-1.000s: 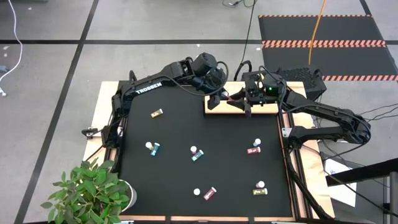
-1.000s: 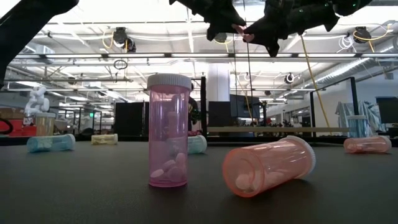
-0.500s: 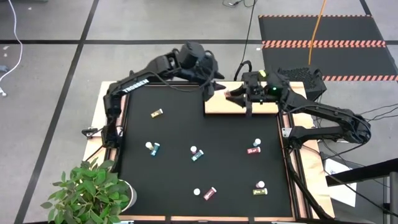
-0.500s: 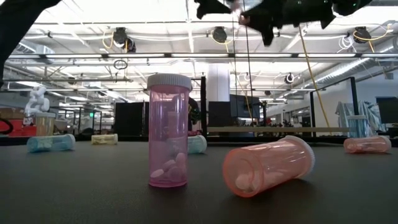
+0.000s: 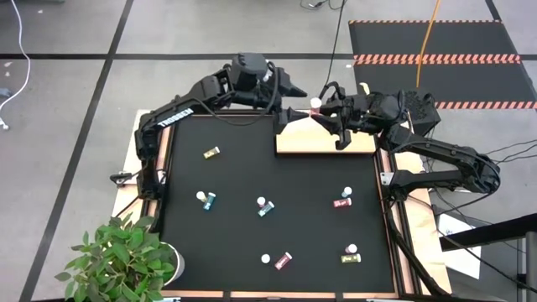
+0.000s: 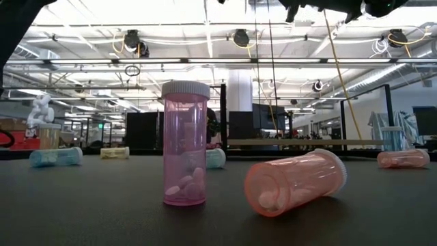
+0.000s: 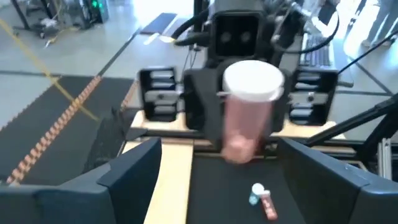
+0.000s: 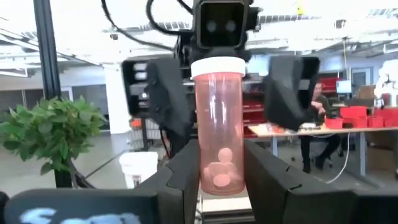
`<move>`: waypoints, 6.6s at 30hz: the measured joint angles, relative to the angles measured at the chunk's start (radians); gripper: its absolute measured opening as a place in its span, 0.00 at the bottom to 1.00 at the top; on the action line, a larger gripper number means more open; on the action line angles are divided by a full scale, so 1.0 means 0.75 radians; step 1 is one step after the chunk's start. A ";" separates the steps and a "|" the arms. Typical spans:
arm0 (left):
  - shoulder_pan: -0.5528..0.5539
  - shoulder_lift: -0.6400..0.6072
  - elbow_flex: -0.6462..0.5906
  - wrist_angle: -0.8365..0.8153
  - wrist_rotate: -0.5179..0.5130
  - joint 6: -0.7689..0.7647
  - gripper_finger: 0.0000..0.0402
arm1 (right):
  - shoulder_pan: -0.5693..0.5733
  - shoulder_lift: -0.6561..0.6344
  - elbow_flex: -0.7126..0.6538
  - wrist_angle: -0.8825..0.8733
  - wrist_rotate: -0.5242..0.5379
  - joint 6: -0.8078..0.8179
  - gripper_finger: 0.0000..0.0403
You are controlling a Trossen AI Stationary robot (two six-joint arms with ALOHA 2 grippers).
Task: Pick and place medicine bottles onto shelf by color
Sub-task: Put the top pink pill bottle on the shelf, then put the top yellow pill bottle on the shelf
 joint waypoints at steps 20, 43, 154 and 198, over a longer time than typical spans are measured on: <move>-0.038 0.089 0.001 0.232 0.133 0.022 0.46 | 0.000 0.001 -0.001 0.049 -0.003 0.003 0.25; 0.036 0.091 0.000 0.157 0.001 -0.072 0.26 | -0.077 -0.031 0.001 -0.411 0.119 0.119 0.40; 0.080 -0.290 -0.076 -0.878 -1.163 -0.289 0.78 | -0.308 0.985 0.412 -0.522 0.343 -0.451 0.29; 0.195 -0.276 -0.078 -0.816 -1.072 -0.260 0.78 | -0.369 1.037 0.329 -0.370 0.249 -0.381 0.56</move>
